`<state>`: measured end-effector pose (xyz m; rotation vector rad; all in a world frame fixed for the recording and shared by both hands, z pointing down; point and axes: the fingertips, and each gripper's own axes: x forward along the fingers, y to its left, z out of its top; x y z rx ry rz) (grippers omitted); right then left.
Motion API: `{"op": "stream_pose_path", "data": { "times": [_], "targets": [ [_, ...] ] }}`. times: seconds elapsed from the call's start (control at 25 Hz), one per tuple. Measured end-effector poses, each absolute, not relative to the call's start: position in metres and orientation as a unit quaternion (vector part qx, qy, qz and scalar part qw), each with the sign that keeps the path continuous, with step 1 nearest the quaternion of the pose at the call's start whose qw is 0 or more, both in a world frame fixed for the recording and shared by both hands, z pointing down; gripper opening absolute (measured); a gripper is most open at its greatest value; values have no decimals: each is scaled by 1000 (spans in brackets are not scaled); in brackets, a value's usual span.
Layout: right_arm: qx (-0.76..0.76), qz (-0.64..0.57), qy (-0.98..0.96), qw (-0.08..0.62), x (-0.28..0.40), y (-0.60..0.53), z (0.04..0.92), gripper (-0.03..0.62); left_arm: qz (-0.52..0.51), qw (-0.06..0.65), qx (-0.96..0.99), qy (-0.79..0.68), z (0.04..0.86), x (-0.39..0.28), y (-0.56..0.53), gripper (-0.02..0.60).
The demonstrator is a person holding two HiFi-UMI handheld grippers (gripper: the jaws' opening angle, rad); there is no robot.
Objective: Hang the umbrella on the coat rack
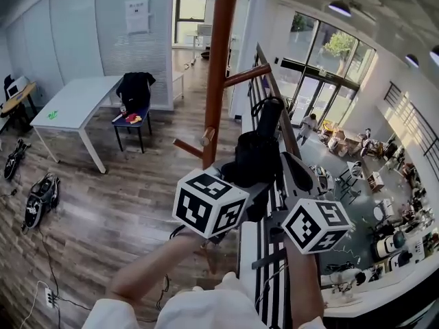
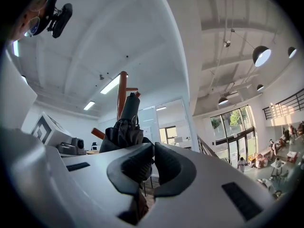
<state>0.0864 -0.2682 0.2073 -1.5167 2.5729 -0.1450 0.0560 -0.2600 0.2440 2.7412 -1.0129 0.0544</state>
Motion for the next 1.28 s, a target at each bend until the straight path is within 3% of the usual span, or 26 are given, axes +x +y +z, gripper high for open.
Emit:
{"op": "stream_pose_path", "data": {
  "times": [1.28],
  "targets": [
    [-504,1,859,92,108,-275,132,40,-6,45,926,-375,170,82,-278,268]
  ]
}}
